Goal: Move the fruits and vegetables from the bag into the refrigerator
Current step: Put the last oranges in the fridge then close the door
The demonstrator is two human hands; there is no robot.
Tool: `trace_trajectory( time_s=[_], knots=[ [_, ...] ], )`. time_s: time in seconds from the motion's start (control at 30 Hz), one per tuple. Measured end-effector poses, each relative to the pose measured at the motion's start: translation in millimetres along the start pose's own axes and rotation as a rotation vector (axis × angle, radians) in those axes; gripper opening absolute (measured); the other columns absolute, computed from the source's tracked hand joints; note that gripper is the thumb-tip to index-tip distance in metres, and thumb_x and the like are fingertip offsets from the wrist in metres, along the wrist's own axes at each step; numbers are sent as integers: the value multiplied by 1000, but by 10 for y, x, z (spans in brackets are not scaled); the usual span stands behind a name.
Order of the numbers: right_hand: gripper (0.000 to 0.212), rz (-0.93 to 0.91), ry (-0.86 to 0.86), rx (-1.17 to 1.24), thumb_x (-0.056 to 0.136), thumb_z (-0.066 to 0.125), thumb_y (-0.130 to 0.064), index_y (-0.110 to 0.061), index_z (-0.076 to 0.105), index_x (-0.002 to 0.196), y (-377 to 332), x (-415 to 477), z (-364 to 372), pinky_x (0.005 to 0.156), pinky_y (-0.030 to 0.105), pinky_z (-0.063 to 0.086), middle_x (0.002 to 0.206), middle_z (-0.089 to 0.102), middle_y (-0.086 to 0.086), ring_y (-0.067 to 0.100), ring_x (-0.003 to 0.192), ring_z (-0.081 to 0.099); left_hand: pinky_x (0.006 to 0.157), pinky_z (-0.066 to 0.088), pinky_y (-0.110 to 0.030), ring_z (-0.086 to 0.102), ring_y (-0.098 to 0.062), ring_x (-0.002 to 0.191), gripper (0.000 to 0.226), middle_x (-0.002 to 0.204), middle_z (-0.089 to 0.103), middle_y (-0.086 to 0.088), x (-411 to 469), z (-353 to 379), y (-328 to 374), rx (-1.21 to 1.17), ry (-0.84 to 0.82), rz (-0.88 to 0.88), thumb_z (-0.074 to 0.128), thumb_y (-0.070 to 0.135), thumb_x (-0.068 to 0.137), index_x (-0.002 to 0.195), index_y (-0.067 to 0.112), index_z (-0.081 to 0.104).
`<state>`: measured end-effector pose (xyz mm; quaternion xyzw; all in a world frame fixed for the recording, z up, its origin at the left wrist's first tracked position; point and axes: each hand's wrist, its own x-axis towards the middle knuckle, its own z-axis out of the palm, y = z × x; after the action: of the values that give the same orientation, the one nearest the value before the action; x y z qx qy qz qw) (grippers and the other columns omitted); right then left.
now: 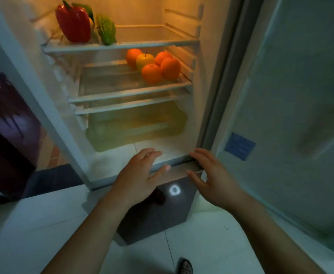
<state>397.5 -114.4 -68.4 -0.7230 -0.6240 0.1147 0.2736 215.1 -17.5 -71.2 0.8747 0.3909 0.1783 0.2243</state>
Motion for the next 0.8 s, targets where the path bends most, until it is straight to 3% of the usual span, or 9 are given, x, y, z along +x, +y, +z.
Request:
trace_trajectory(
  time_s=[0.17, 0.33, 0.57, 0.8],
  knots=[
    [51, 5, 93, -53, 91, 54, -35, -19, 42, 138, 90, -438, -302, 99, 11, 18, 147, 35, -3, 14, 132, 35, 107, 25, -26, 28, -7, 134, 54, 147, 31, 10, -140, 135, 485, -7, -38, 60, 38, 54, 91, 138, 27, 39],
    [53, 18, 128, -31, 92, 49, -42, -23, 38, 140, 337, -835, -642, 106, 21, 24, 150, 31, -3, 13, 136, 30, 105, 26, -24, 31, -8, 132, 53, 144, 35, 9, -185, 279, 1027, -17, -24, 133, 40, 52, 90, 137, 26, 42],
    [54, 69, 156, -15, 91, 47, -47, -28, 36, 140, 1226, -1793, -1311, 100, 17, 25, 149, 29, -10, 7, 133, 33, 98, 38, -24, 36, 1, 123, 47, 138, 37, 16, -369, 1024, 2162, -145, -5, 147, 46, 50, 90, 131, 29, 47],
    [53, 12, 160, -59, 92, 45, -48, -28, 36, 140, 2281, -2680, -2081, 103, 16, 22, 148, 30, -11, 6, 135, 29, 89, 22, 1, 39, 3, 120, 44, 134, 46, 9, -479, 2088, 3597, -212, 16, 196, 54, 42, 89, 129, 23, 51]
  ],
)
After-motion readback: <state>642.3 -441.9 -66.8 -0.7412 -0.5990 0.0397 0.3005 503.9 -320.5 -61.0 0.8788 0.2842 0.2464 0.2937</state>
